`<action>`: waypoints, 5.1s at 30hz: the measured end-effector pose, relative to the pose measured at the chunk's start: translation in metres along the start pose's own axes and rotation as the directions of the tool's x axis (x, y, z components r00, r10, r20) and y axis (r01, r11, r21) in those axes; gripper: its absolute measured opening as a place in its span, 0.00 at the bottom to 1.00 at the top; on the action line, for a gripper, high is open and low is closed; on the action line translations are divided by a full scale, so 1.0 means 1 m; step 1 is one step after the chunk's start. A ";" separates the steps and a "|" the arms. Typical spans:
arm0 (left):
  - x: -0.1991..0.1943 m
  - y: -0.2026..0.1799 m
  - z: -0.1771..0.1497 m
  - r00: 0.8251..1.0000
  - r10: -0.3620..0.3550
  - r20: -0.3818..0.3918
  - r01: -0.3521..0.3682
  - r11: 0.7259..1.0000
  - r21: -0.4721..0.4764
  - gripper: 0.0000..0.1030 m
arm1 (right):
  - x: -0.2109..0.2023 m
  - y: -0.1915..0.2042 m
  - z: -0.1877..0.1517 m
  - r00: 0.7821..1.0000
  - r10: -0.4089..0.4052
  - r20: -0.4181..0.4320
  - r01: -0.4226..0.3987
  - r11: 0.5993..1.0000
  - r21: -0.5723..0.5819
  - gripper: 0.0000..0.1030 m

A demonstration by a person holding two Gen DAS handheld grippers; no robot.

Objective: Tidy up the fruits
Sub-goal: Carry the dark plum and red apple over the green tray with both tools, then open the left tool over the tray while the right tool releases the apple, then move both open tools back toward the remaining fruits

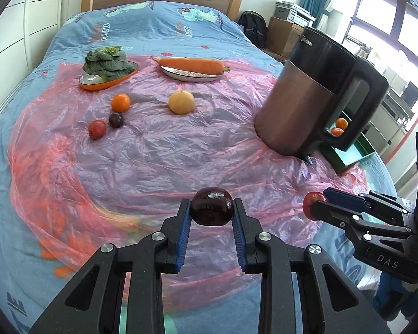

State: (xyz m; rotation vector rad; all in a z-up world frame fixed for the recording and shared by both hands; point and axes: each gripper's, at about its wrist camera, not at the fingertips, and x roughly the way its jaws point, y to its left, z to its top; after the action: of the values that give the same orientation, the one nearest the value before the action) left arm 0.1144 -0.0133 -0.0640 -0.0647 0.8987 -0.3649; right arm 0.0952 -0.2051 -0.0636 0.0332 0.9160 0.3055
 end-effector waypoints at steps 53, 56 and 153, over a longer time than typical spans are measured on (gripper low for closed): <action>0.212 -0.320 0.096 0.977 -0.160 -0.142 0.202 0.908 0.367 0.24 | 0.009 -0.361 0.047 0.924 -0.363 0.122 0.305 0.890 0.339 0.29; 0.222 -0.321 0.097 0.977 -0.150 -0.149 0.196 0.908 0.371 0.24 | 0.017 -0.365 0.049 0.921 -0.375 0.108 0.323 0.887 0.330 0.29; -0.065 0.065 -0.032 0.943 0.284 0.173 -0.270 0.957 -0.104 0.48 | -0.023 0.098 0.035 0.988 -0.008 0.156 0.019 0.997 -0.071 0.91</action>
State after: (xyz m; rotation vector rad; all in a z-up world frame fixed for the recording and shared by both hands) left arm 0.0718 0.0727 -0.0483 -0.0430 0.7236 -0.0583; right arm 0.0853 -0.1143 -0.0084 -0.0160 0.7491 0.3188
